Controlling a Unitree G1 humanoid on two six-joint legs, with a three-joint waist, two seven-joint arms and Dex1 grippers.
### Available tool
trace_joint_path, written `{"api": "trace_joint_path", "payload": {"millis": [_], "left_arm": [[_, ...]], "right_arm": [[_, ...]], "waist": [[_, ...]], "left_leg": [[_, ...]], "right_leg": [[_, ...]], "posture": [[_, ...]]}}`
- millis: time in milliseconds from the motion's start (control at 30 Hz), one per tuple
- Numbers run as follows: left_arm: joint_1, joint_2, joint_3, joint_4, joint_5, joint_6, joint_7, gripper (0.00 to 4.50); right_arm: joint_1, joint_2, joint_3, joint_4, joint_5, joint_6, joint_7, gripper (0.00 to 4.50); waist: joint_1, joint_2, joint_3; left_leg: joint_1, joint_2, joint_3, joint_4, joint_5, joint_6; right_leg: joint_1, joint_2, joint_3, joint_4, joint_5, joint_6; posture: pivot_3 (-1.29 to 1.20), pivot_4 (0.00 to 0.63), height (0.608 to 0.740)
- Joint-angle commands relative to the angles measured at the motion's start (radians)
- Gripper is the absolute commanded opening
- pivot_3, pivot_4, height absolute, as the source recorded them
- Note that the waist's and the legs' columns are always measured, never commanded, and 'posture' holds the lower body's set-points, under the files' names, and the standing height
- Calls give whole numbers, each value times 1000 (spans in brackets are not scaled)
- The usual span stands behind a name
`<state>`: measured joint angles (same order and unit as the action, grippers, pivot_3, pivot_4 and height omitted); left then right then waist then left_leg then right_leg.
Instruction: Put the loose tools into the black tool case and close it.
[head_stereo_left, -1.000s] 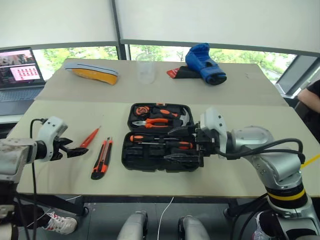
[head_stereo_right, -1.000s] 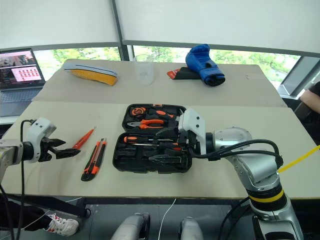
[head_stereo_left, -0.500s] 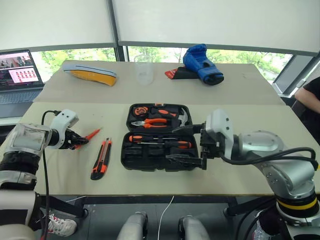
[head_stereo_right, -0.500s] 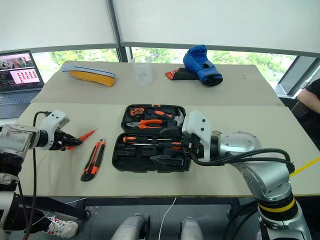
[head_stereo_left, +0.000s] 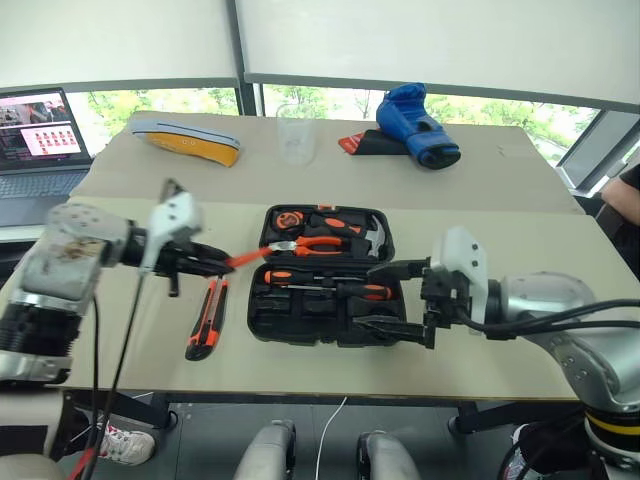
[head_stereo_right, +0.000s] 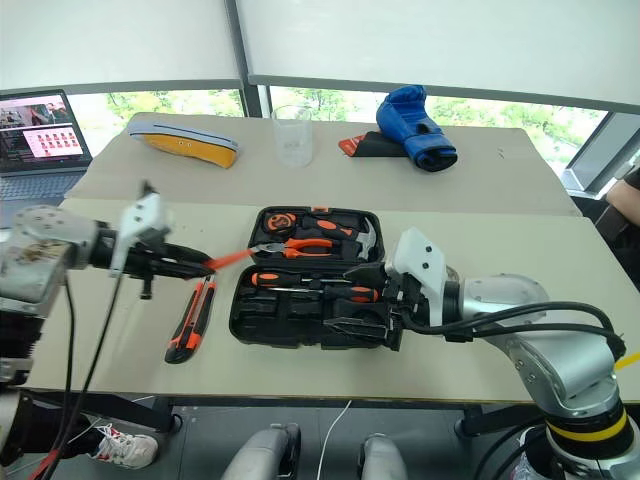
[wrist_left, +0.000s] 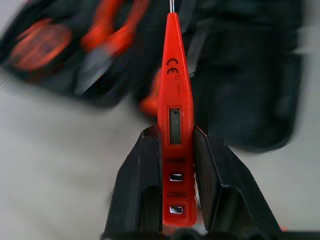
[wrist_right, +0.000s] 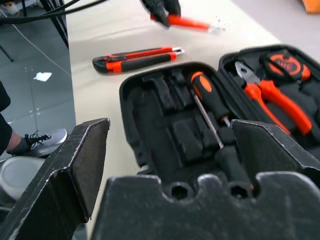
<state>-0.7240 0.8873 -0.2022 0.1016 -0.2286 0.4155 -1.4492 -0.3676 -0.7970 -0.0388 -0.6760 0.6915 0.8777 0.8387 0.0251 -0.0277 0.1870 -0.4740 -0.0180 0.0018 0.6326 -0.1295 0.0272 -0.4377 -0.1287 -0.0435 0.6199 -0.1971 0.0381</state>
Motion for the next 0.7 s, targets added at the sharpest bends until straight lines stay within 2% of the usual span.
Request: {"api": "trace_joint_path", "payload": {"millis": [33, 133, 267, 700], "left_arm": [[-44, -29, -90, -6, 55, -21, -44, 437], [-106, -102, -150, 71, 105, 25, -11, 437], [-142, -132, -204, 167, 173, -60, -32, 437], [-182, -228, -217, 300, 229, -141, -42, 437]], "right_arm": [[28, -20, -61, -65, 39, 8, -26, 4500], [58, -25, -78, -94, 56, 15, -51, 4500], [78, -12, -108, -114, 81, 27, -115, 4500], [100, -10, -142, -132, 152, 24, -220, 4500]], "waist": [[-3, 0, 0], [-8, -1, 0], [-13, -1, 0], [-8, -1, 0]], "left_leg": [[0, 1, 0, 1, 2, 3], [0, 3, 0, 2, 2, 3], [0, 5, 0, 7, 1, 2], [1, 6, 0, 9, 1, 1]], "right_leg": [[0, 1, 0, 0, -2, 3], [0, 4, 0, 1, -1, 2], [0, 5, 0, 4, -2, 0], [2, 5, 0, 4, -1, 0]], "posture": [[0, 150, 740], [0, 150, 740], [0, 150, 740], [0, 150, 740]]}}
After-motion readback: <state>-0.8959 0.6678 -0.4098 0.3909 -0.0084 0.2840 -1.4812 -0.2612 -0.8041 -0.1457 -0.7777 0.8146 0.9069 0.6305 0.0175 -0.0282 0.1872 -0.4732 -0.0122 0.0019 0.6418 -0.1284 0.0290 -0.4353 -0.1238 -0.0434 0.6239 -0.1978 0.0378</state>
